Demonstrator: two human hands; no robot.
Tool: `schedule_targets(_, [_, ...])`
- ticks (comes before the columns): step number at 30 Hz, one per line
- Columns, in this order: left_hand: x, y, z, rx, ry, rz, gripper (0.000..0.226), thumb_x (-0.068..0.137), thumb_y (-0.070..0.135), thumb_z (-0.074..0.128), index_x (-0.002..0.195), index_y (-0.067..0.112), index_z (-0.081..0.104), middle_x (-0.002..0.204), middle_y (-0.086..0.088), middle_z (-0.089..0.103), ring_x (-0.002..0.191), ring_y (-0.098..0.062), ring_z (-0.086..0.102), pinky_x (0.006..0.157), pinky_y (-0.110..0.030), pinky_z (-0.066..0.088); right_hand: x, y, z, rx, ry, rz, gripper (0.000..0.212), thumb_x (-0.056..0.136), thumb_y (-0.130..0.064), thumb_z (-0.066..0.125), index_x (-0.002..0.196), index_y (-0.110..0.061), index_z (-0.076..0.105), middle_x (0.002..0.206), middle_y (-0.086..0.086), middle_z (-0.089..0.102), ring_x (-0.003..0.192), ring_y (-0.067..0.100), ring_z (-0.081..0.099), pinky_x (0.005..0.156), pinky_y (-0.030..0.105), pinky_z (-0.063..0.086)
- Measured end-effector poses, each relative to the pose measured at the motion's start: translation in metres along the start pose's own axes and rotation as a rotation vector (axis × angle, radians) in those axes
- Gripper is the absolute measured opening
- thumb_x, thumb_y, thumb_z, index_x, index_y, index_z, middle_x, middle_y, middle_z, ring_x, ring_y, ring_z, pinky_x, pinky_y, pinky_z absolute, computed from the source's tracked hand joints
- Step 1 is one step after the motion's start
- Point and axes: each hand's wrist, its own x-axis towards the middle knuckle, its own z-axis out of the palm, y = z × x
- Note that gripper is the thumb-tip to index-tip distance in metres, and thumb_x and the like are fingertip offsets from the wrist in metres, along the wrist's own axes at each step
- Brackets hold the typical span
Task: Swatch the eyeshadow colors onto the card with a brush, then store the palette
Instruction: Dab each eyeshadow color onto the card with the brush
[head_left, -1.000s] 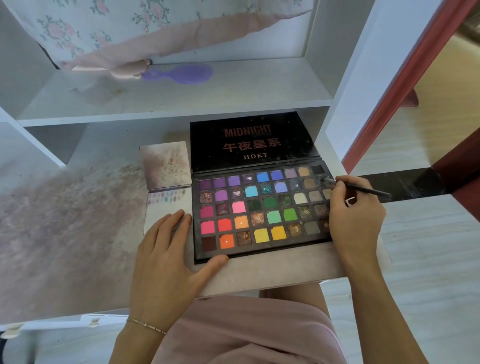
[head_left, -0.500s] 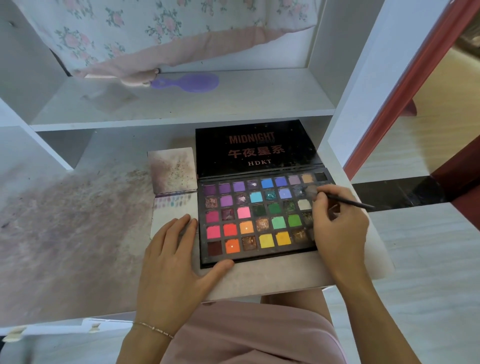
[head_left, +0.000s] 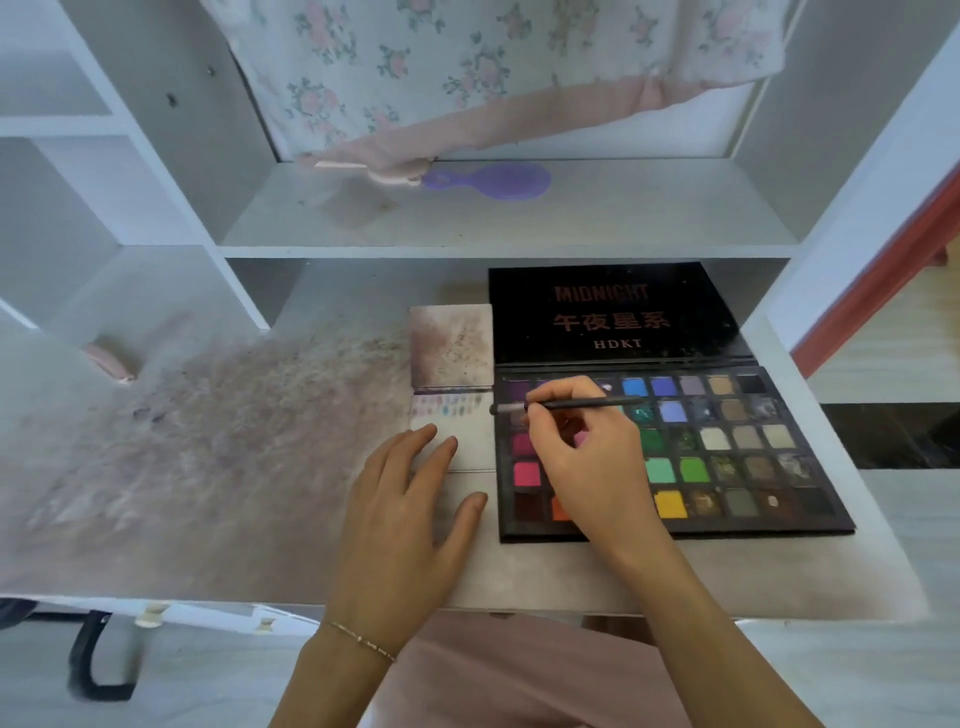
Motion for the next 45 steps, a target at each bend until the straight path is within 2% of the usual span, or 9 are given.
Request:
schedule_targets(2, [0.000,-0.007,-0.001,0.047,0.017,-0.039,0.045,0.080,0.037,0.056,0.114,0.008,0.063,0.120,-0.014,0.060,0.111,-0.036,0.055,0.091,-0.050,0.048,0.006,-0.001,0.006,-0.022,-0.015,0.002,0.009,0.087,-0.012,0.054,0.084,-0.020,0.058,0.071,-0.002,0.064,0.067,0.007,0.058,0.058,0.017,0.046])
schedule_targets(6, [-0.002,-0.011,0.002,0.087,0.012,-0.042,0.049,0.083,0.043,0.043,0.113,0.010,0.064,0.118,-0.012,0.061,0.110,-0.034,0.057,0.092,-0.046,0.048,0.013,0.003,0.010,-0.052,-0.027,0.035,0.016,0.088,-0.014,0.053,0.079,-0.027,0.055,0.071,-0.001,0.066,0.069,0.004,0.058,0.060,0.014,0.046])
schedule_targets(11, [-0.002,-0.011,0.002,0.085,0.029,-0.050,0.048,0.083,0.043,0.043,0.113,0.011,0.064,0.118,-0.010,0.061,0.111,-0.032,0.057,0.092,-0.044,0.048,0.014,0.006,0.010,-0.046,-0.032,0.042,0.016,0.087,-0.015,0.054,0.079,-0.028,0.056,0.071,0.000,0.066,0.069,0.007,0.059,0.062,0.018,0.048])
schedule_targets(17, [-0.002,-0.010,0.004,0.089,0.059,-0.052,0.041,0.078,0.034,0.059,0.112,0.011,0.065,0.118,-0.011,0.061,0.110,-0.033,0.057,0.092,-0.044,0.046,0.015,0.007,0.011,-0.037,-0.078,0.049,0.017,0.088,-0.016,0.054,0.079,-0.031,0.055,0.072,-0.005,0.066,0.072,0.002,0.060,0.065,0.013,0.049])
schedule_targets(22, [-0.001,-0.009,0.004,0.084,0.058,-0.055,0.046,0.082,0.041,0.047,0.113,0.011,0.064,0.119,-0.011,0.061,0.111,-0.032,0.056,0.093,-0.045,0.046,0.016,0.009,0.012,-0.062,-0.104,0.073,0.019,0.088,-0.016,0.054,0.078,-0.033,0.054,0.074,-0.005,0.066,0.072,0.001,0.059,0.067,0.014,0.048])
schedule_targets(26, [-0.002,-0.010,0.004,0.075,0.067,-0.053,0.047,0.082,0.042,0.045,0.112,0.011,0.064,0.119,-0.011,0.061,0.112,-0.032,0.056,0.093,-0.045,0.046,0.016,0.009,0.013,-0.076,-0.106,0.062,0.020,0.087,-0.015,0.053,0.077,-0.033,0.054,0.072,-0.004,0.065,0.069,0.002,0.058,0.061,0.013,0.047])
schedule_targets(30, [-0.002,-0.010,0.005,0.079,0.071,-0.050,0.049,0.082,0.042,0.043,0.113,0.011,0.064,0.119,-0.011,0.061,0.112,-0.032,0.056,0.093,-0.045,0.047,0.016,0.009,0.012,-0.085,-0.104,0.039,0.023,0.088,-0.014,0.053,0.077,-0.034,0.053,0.071,-0.004,0.066,0.070,0.003,0.058,0.063,0.016,0.048])
schedule_targets(39, [-0.002,-0.010,0.006,0.086,0.085,-0.054,0.043,0.077,0.034,0.059,0.113,0.011,0.064,0.120,-0.011,0.061,0.112,-0.032,0.056,0.093,-0.045,0.045,0.016,0.009,0.012,-0.096,-0.111,0.037,0.024,0.087,-0.014,0.053,0.075,-0.035,0.053,0.072,-0.004,0.066,0.072,0.002,0.058,0.065,0.016,0.048])
schedule_targets(45, [-0.003,-0.010,0.006,0.077,0.072,-0.061,0.043,0.078,0.034,0.059,0.113,0.011,0.064,0.120,-0.012,0.061,0.112,-0.033,0.056,0.094,-0.046,0.045,0.016,0.009,0.012,-0.106,-0.106,0.028,0.026,0.088,-0.014,0.052,0.075,-0.037,0.052,0.073,-0.004,0.066,0.075,0.002,0.058,0.067,0.016,0.048])
